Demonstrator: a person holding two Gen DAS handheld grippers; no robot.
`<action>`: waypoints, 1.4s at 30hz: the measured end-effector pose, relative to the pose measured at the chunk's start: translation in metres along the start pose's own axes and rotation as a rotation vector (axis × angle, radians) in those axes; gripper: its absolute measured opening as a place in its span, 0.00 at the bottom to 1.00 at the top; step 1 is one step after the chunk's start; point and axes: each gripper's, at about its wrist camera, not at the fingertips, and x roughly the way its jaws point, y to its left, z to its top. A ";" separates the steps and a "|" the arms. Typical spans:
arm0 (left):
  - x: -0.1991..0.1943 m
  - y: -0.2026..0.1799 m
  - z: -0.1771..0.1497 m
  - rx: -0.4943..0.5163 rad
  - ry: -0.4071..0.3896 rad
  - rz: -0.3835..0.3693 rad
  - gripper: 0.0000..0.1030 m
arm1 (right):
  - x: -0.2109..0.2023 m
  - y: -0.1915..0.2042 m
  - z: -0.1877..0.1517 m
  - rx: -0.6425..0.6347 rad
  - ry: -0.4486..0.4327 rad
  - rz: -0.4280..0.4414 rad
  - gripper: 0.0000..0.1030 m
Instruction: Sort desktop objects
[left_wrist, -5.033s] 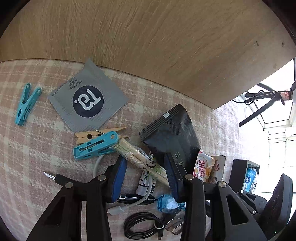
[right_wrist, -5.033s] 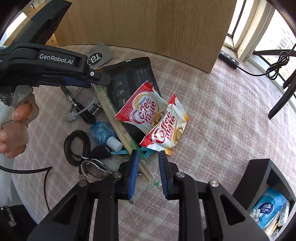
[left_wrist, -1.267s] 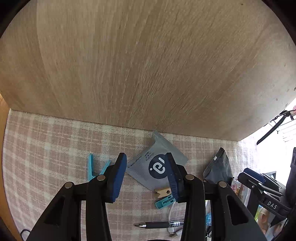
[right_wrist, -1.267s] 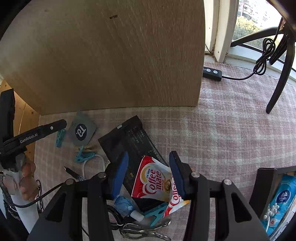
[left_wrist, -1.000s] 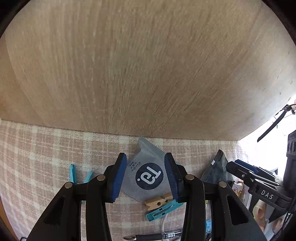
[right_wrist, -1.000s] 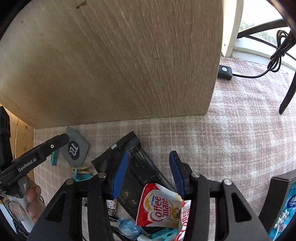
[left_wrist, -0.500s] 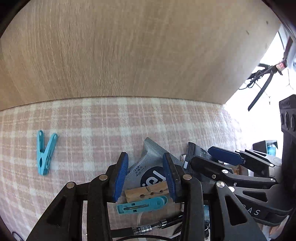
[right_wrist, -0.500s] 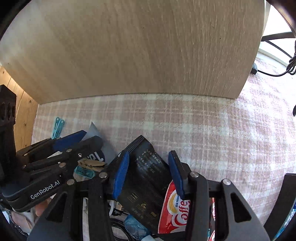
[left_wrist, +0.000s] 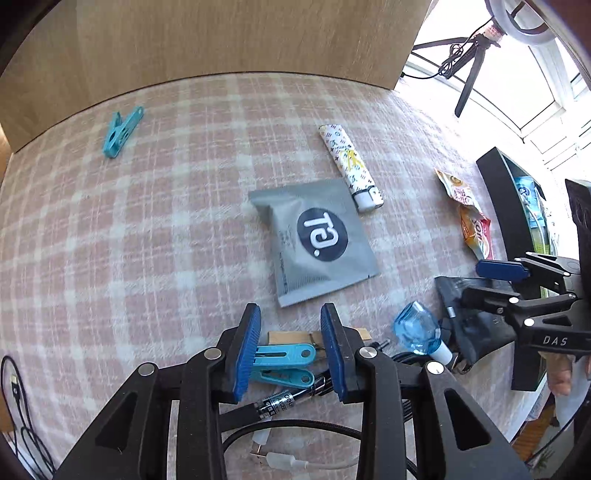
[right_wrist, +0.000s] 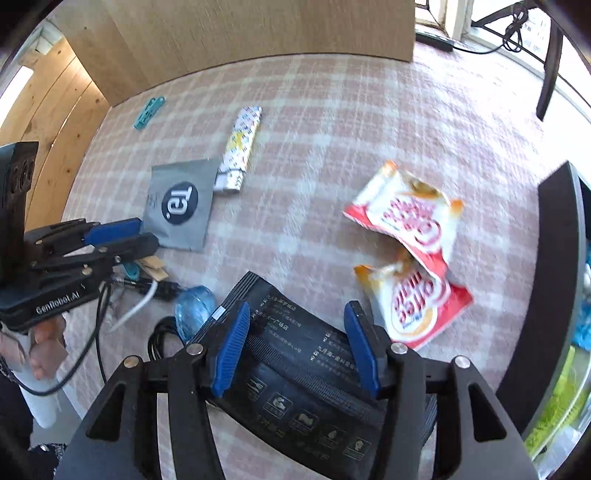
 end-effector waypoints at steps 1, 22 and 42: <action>-0.005 0.003 -0.007 -0.007 -0.011 0.013 0.29 | -0.009 -0.008 -0.009 0.022 -0.009 -0.005 0.51; -0.054 -0.059 -0.062 0.073 -0.020 -0.098 0.30 | -0.077 -0.027 -0.081 -0.101 -0.111 -0.075 0.58; -0.068 0.001 -0.082 -0.058 -0.085 0.003 0.35 | -0.067 0.008 -0.020 -0.219 -0.123 -0.060 0.42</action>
